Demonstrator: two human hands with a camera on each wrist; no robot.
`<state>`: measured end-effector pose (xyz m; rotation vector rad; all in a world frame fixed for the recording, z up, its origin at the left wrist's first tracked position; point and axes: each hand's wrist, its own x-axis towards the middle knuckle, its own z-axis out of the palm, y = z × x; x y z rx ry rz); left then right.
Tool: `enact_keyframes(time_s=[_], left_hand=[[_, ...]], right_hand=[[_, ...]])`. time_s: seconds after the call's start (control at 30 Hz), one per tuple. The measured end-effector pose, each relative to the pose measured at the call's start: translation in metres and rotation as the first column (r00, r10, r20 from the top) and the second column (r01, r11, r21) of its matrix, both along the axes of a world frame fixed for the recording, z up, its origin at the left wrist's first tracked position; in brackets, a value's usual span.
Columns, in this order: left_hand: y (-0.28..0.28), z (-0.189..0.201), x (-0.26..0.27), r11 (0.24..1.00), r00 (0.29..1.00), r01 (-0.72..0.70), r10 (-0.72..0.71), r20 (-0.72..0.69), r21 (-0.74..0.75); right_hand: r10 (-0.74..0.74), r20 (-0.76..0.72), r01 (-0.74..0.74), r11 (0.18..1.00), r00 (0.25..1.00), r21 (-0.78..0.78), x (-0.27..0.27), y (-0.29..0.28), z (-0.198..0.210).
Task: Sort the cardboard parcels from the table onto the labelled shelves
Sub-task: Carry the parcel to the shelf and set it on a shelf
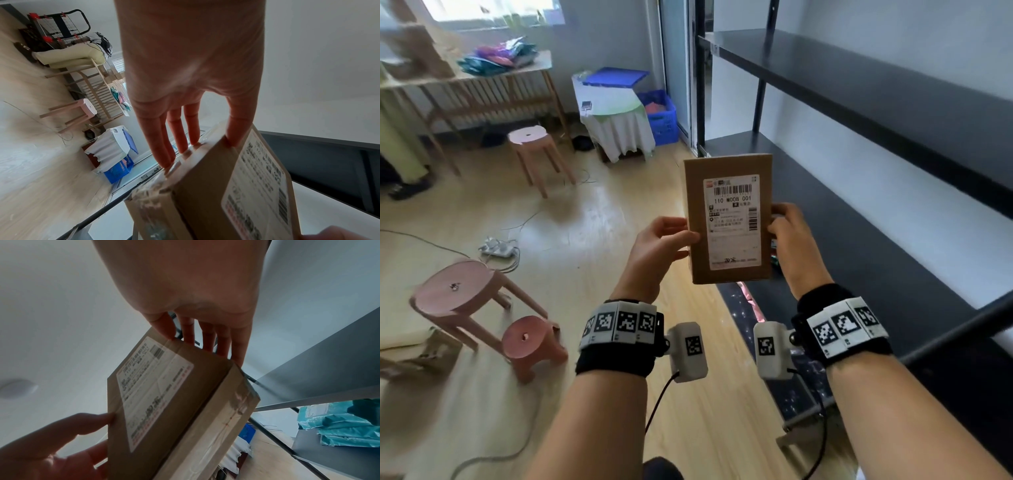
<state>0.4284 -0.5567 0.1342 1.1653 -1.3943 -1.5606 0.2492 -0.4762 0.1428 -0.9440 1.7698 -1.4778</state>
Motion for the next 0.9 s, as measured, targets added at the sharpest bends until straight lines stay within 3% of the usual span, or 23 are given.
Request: enact_keyframes(time_s=[0.2, 0.63, 0.9], left_hand=[[-0.066, -0.005, 0.010, 1.000, 1.000, 0.005, -0.005, -0.004, -0.001], [-0.289, 0.016, 0.057, 0.990, 0.990, 0.139, -0.138, 0.034, -0.007], [-0.382, 0.024, 0.056, 0.986, 0.987, 0.162, -0.162, 0.017, -0.028]], right_hand=[[0.018, -0.036, -0.018, 1.000, 0.999, -0.001, 0.010, -0.065, -0.001], [-0.147, -0.019, 0.147, 0.989, 0.989, -0.001, 0.072, -0.267, 0.006], [-0.183, -0.071, 0.182, 0.983, 0.980, -0.020, 0.075, -0.356, 0.012]])
